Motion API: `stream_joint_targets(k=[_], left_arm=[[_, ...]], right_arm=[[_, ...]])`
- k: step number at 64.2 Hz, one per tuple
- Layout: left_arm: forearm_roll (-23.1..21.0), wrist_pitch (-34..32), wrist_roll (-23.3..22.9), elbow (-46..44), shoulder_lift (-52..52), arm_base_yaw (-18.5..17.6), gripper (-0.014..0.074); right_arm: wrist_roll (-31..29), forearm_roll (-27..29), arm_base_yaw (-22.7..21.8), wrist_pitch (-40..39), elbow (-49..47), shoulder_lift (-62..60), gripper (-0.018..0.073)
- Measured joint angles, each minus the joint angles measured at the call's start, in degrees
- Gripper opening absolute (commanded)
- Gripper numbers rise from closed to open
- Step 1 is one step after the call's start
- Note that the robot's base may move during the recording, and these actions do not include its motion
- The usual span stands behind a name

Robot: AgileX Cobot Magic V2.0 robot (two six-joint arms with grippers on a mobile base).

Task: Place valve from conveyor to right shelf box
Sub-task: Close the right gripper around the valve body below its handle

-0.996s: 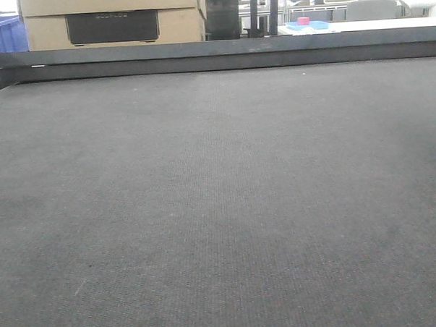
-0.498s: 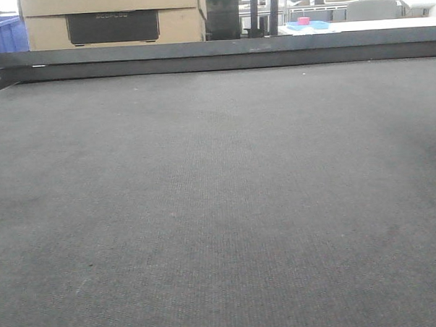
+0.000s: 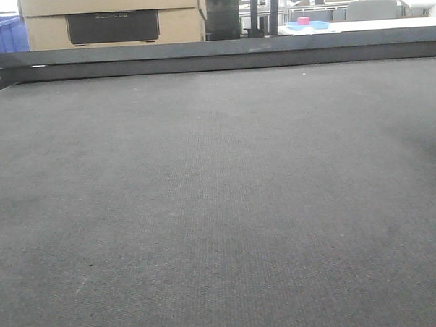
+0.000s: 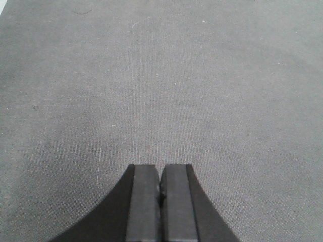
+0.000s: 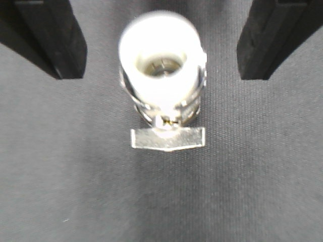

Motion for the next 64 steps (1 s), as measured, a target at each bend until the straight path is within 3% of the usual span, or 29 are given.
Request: stream_joint_targets(k=[30,48,64], left_arm=[[0.0,0.14,0.0,0.0,0.0,0.0,-0.0111],[0.0,0.14,0.0,0.0,0.0,0.0,-0.0111],[0.0,0.14,0.0,0.0,0.0,0.0,-0.0111]], right_arm=[[0.0,2.04,0.0,-2.01,4.82,2.27,0.0486],[0.0,2.24,-3.54,-2.95,4.82,2.4,0.0486],[-2.86,4.08,-3.95,-3.09,4.82,2.4,0.0486]])
